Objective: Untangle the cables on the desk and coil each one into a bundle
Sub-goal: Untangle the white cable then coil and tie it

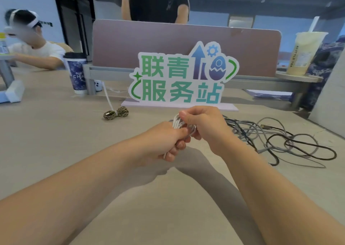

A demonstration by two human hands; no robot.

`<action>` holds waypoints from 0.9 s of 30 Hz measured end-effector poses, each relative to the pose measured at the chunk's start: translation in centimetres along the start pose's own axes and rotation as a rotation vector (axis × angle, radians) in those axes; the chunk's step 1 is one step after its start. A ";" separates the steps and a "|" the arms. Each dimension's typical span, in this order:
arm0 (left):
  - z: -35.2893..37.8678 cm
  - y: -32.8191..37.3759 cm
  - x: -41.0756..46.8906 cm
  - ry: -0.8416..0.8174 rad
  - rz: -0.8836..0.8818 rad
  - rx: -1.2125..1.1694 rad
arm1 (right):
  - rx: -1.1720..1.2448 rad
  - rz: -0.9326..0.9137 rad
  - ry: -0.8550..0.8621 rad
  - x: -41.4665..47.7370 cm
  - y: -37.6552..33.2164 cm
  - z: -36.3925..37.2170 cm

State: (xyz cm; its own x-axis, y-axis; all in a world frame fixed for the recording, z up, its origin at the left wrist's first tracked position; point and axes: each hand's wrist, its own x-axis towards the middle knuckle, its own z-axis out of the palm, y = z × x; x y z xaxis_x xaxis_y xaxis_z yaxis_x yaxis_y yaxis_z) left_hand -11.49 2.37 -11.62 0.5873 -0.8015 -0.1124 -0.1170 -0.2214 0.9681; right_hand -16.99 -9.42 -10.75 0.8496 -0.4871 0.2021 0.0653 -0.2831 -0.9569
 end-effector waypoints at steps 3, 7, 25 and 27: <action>2.3 2.0 1.7 -0.019 -0.020 -0.027 | -0.053 0.079 0.071 0.0 -0.4 -3.2; 7.5 4.8 4.6 -0.111 -0.007 -0.060 | -0.242 0.008 0.292 -1.5 -0.3 -10.1; 26.6 5.7 17.1 -0.262 -0.248 -0.218 | -1.141 0.316 0.321 -2.5 13.6 -33.5; 26.2 5.7 17.5 -0.284 -0.257 -0.244 | -1.134 0.323 0.274 -0.8 13.8 -34.0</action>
State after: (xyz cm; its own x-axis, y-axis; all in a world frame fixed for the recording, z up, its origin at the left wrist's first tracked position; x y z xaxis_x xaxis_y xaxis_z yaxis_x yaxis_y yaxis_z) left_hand -22.88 -27.47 -13.98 0.3255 -0.8660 -0.3797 0.2160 -0.3228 0.9215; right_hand -34.56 -41.05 -17.05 0.5940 -0.7890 0.1569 -0.7419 -0.6127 -0.2725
